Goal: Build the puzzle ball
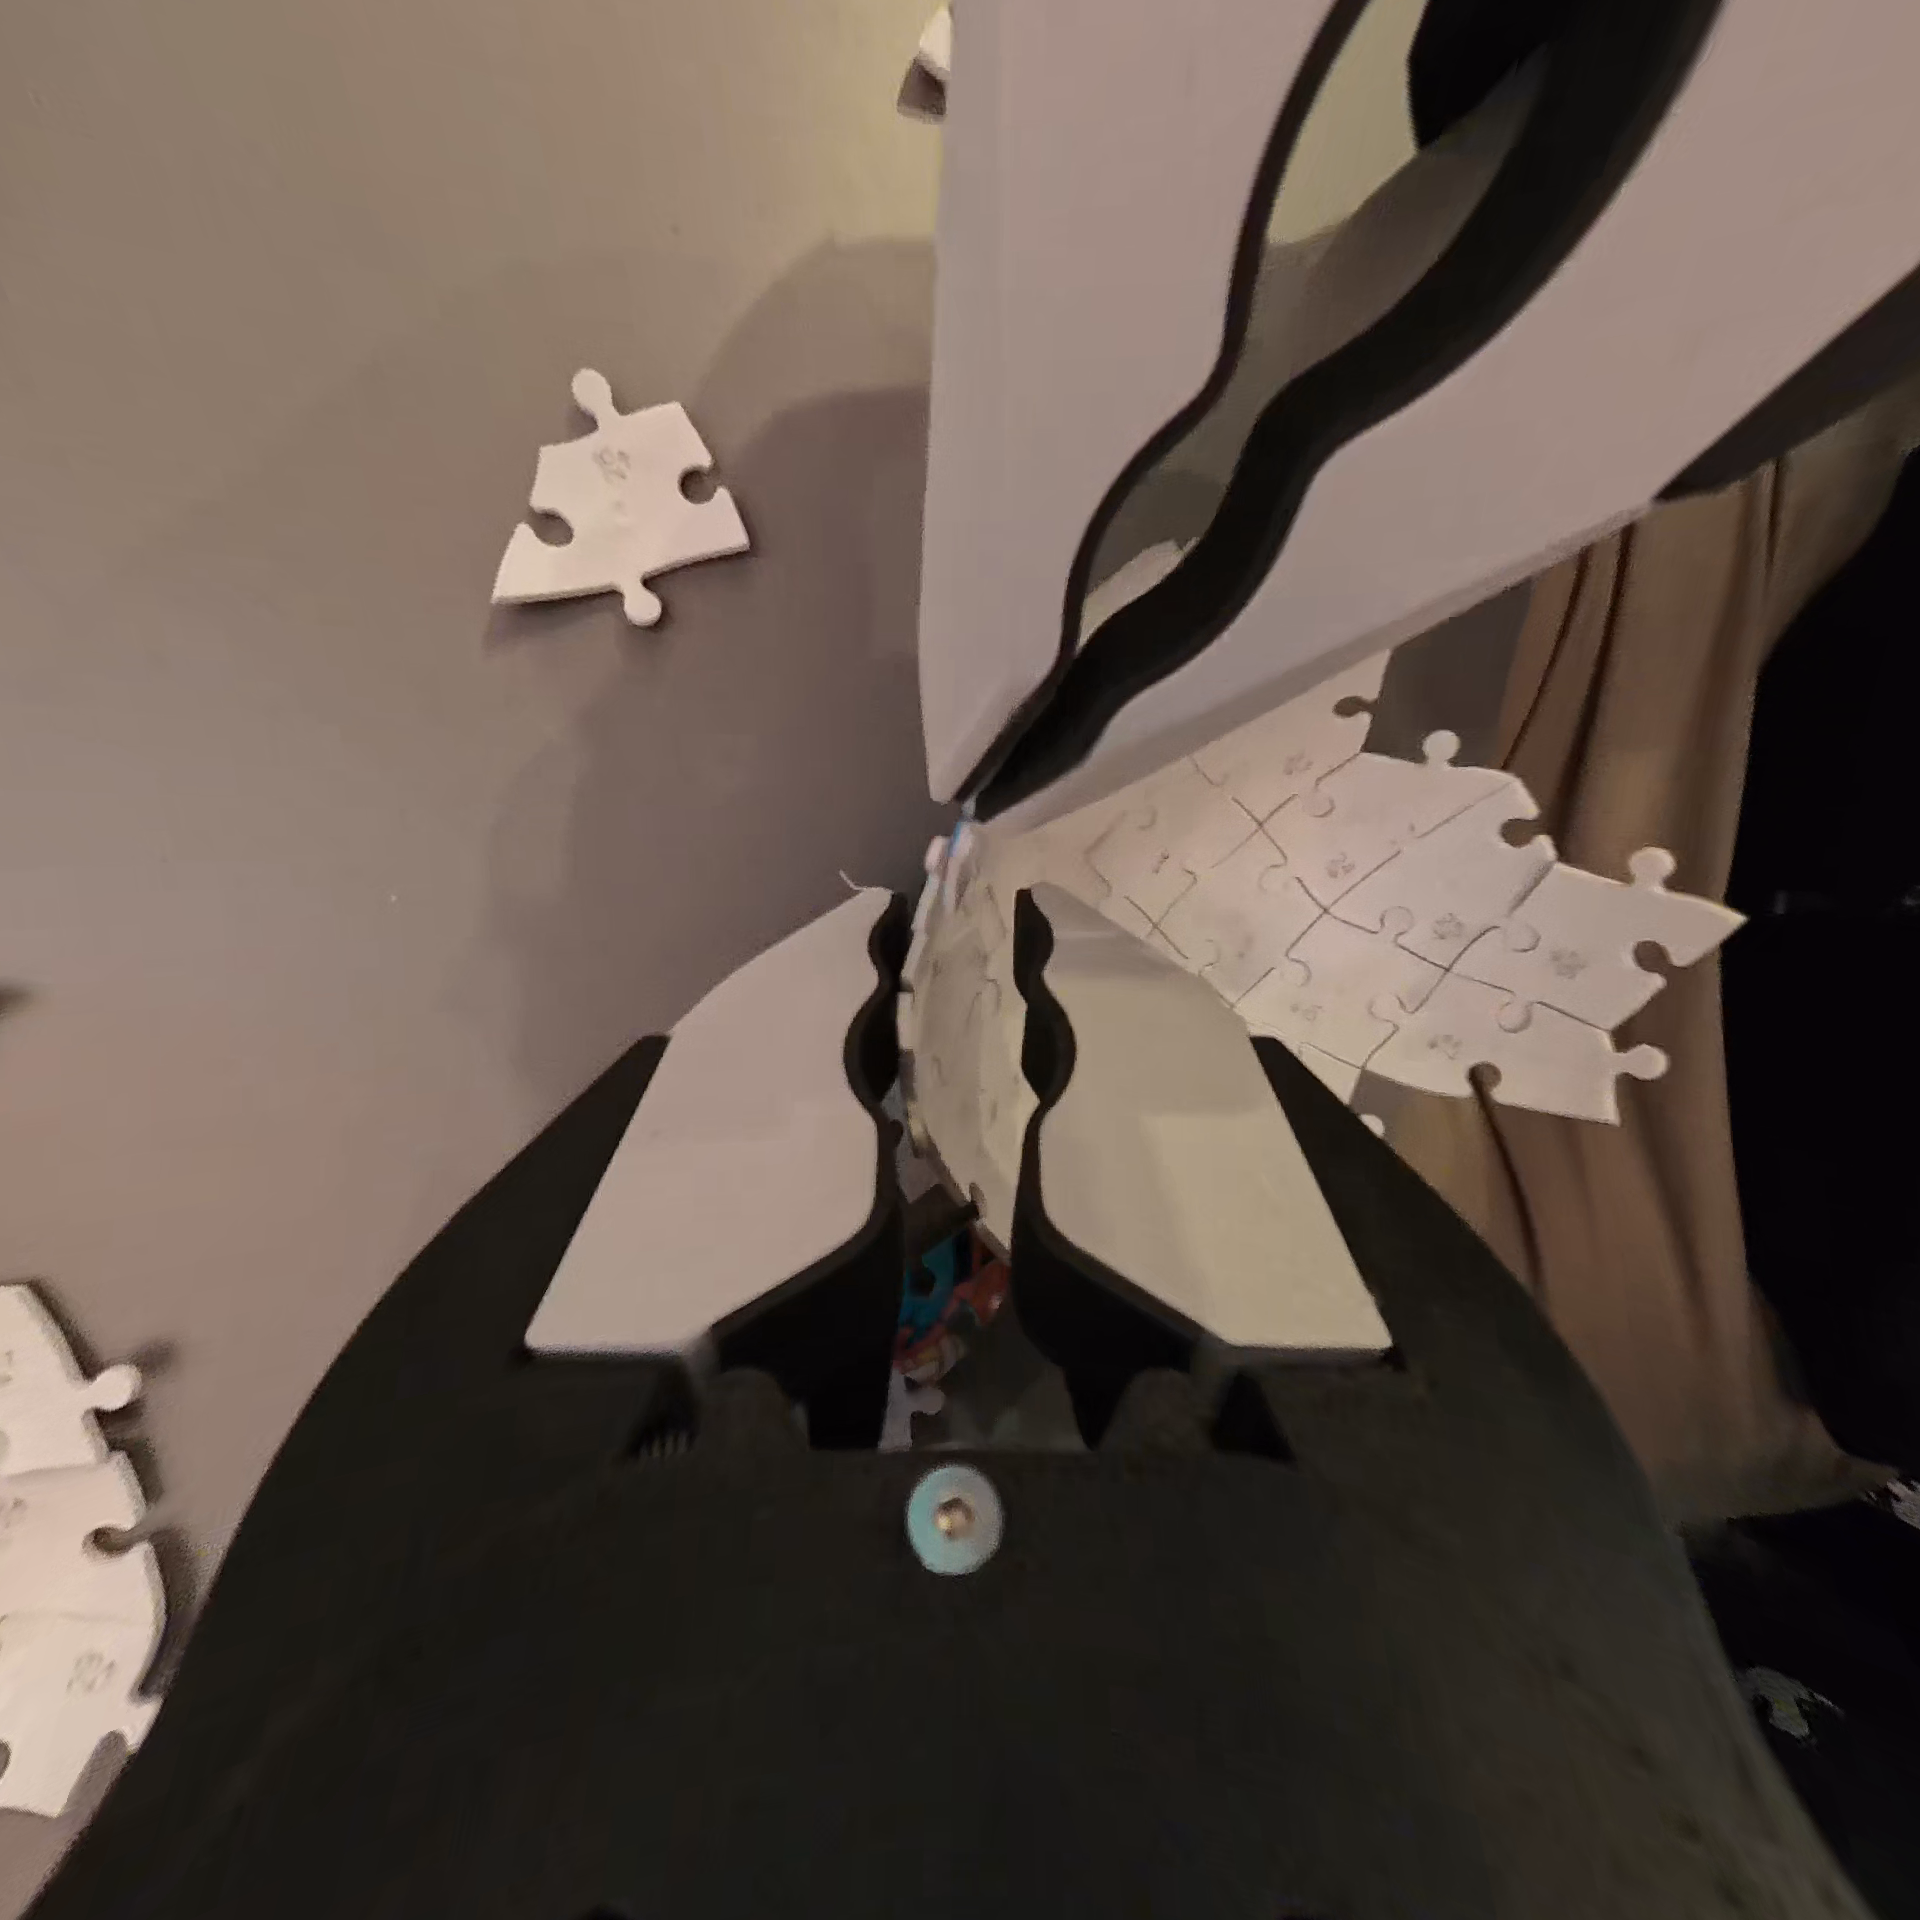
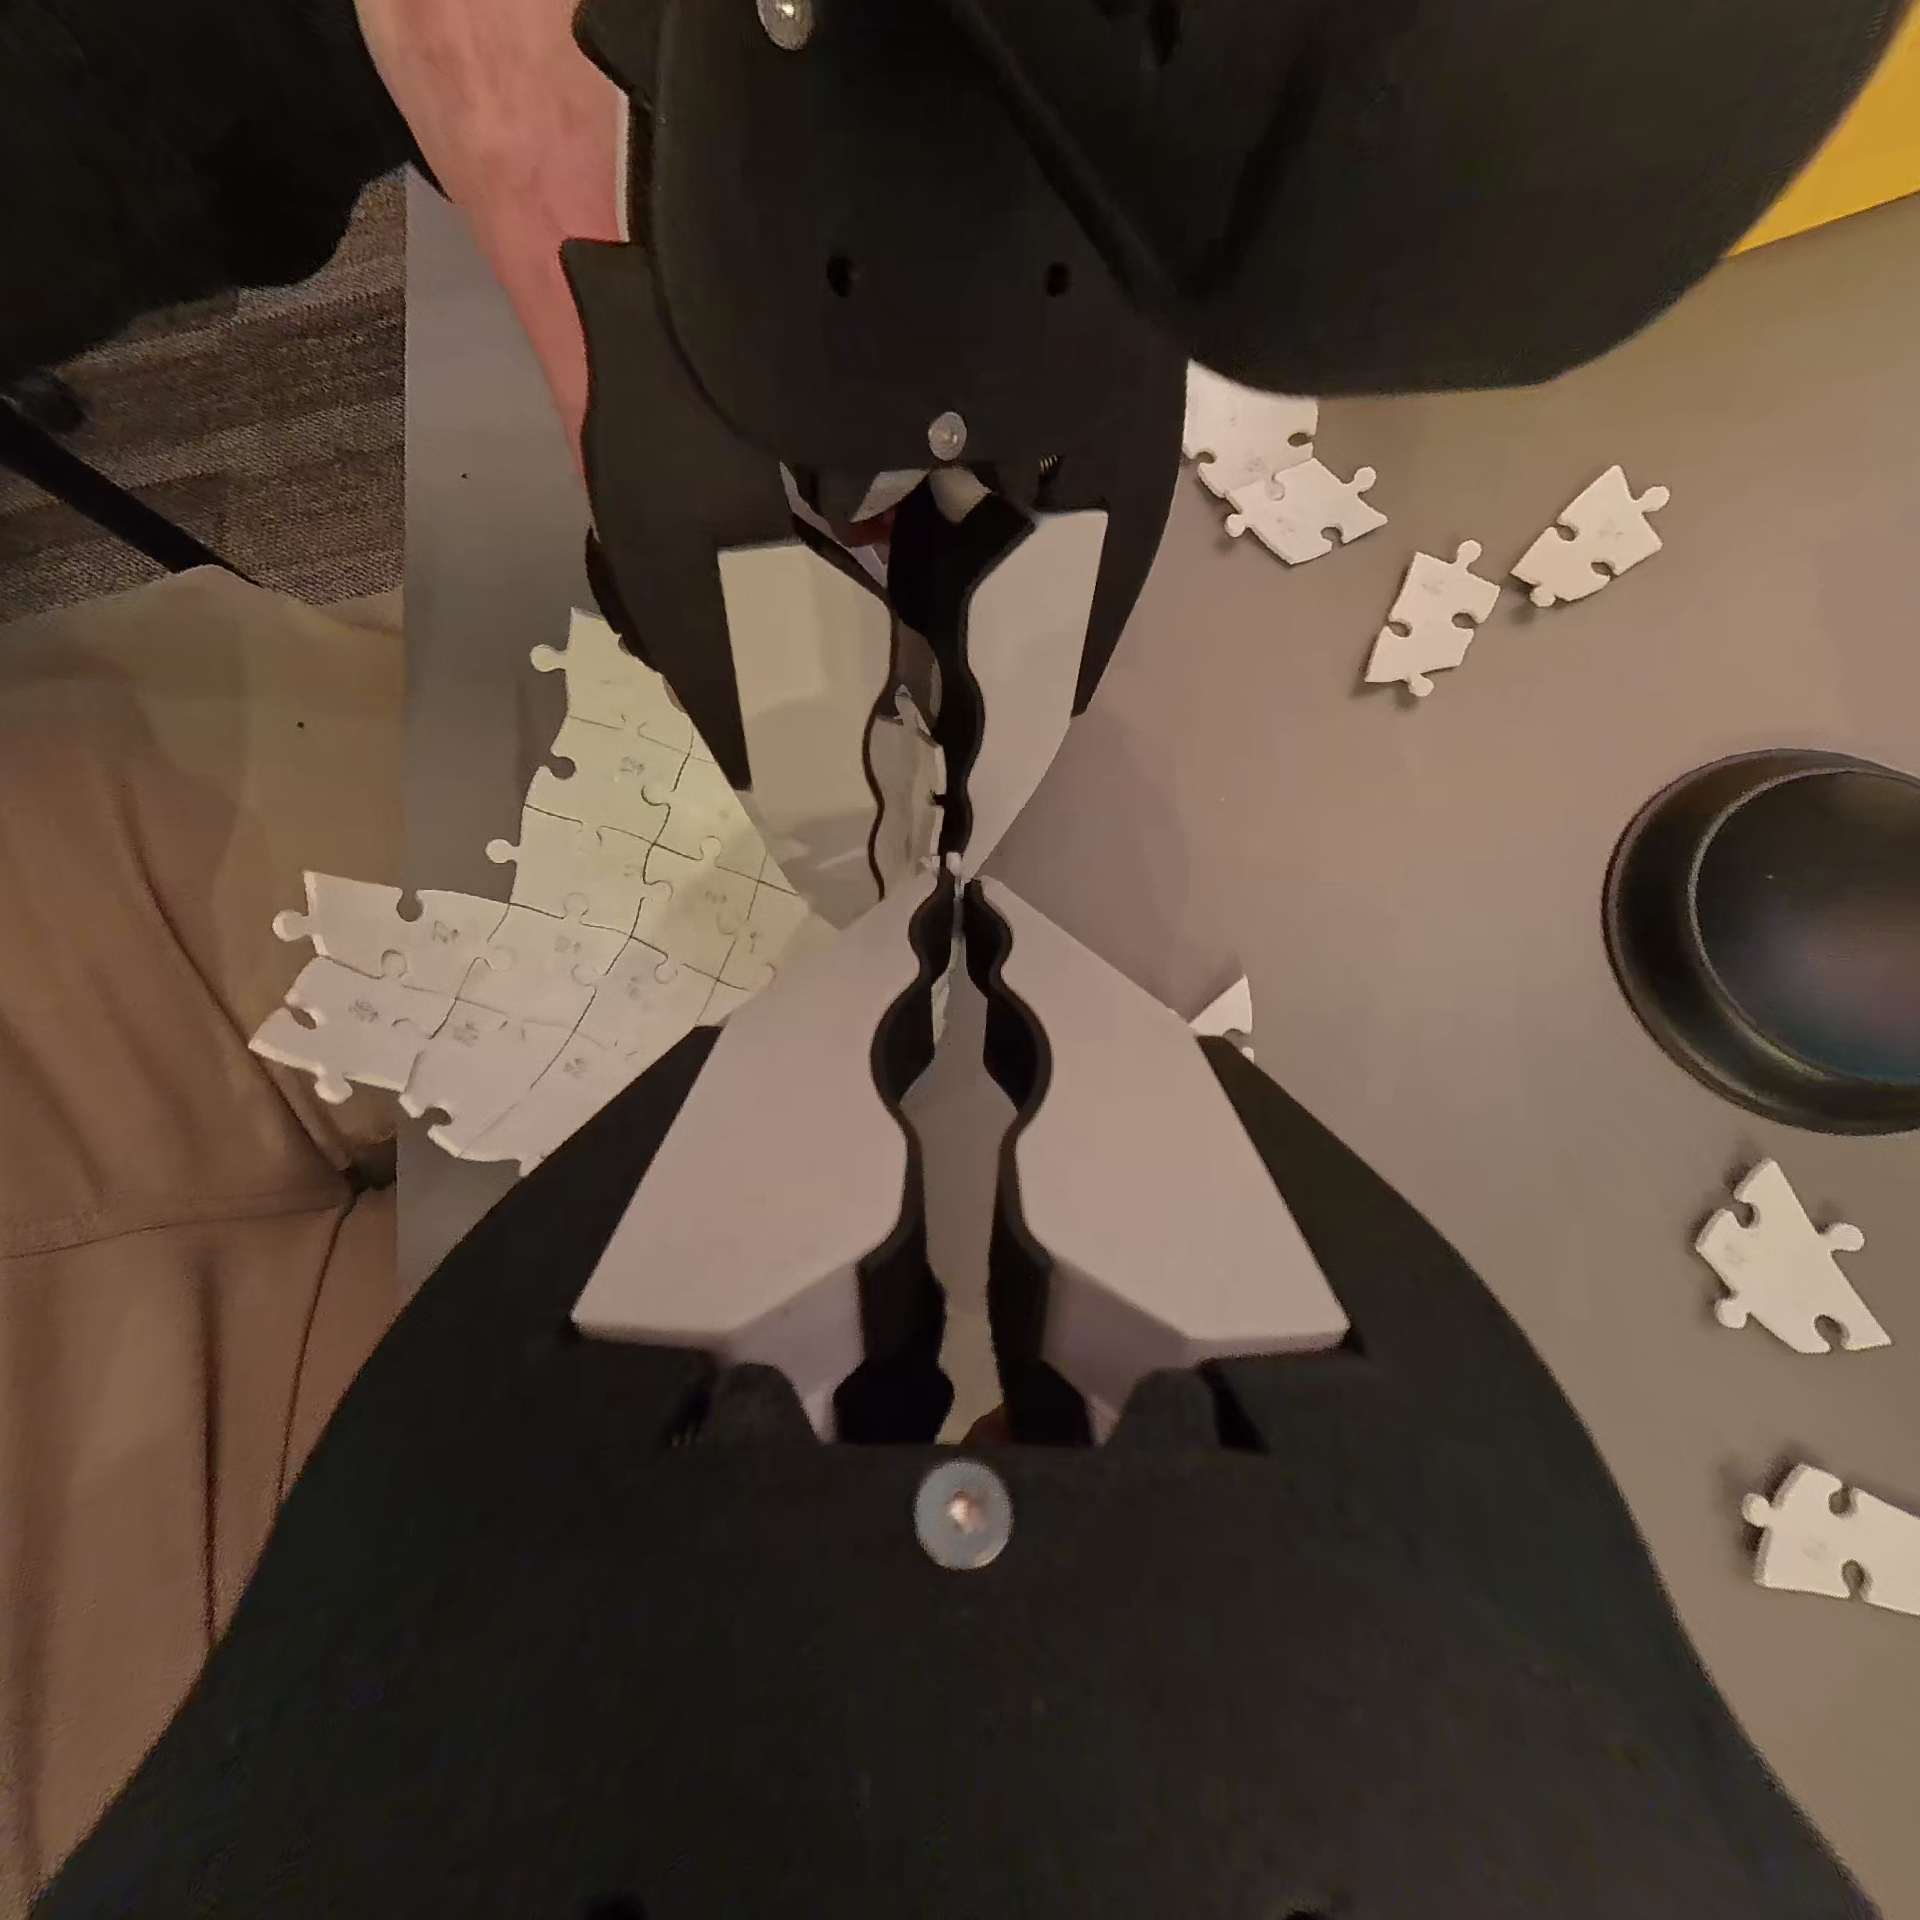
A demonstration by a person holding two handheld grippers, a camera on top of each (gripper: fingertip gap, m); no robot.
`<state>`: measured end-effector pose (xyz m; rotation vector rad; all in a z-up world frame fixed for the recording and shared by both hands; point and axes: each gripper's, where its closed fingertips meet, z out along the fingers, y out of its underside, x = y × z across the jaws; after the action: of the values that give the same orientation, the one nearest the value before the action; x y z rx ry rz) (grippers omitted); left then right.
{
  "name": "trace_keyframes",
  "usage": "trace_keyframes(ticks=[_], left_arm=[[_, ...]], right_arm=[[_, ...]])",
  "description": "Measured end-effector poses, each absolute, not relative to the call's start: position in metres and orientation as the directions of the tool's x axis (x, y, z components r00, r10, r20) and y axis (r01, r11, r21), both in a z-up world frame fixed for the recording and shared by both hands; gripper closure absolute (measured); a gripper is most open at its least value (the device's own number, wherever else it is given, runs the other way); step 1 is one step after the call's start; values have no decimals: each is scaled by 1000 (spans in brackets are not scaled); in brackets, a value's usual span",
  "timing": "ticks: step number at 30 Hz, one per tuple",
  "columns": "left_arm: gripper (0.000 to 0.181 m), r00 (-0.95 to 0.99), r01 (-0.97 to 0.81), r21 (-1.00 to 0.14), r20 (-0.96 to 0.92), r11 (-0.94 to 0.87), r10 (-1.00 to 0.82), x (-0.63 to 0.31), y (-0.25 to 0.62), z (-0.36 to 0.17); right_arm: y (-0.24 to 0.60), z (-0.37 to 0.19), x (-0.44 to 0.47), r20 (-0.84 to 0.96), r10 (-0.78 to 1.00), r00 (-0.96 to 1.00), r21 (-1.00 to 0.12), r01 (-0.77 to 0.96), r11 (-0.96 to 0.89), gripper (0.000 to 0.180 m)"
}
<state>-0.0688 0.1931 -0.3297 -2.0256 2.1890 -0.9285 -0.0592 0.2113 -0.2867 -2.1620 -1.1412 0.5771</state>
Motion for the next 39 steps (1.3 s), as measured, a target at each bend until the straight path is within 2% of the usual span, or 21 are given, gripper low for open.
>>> trace_keyframes(ticks=[5, 21, 37, 39], left_arm=[[171, -168, -915, -404, 402, -10, -900, -70, 195, -330], [172, -183, -929, -369, 434, 11, -882, -66, 196, -330], [176, -166, -943, -333, 491, -9, -855, -66, 195, -326], [177, -166, -943, -332, 492, -8, -855, -66, 195, -325]], right_arm=[[214, -288, -61, -76, 852, 517, -695, 586, -417, 180], [214, -290, -54, 48, 879, 475, -624, 701, -345, 180], [215, -286, -55, 95, 884, 458, -623, 720, -306, 179], [215, -286, -54, 84, 880, 468, -627, 711, -318, 175]])
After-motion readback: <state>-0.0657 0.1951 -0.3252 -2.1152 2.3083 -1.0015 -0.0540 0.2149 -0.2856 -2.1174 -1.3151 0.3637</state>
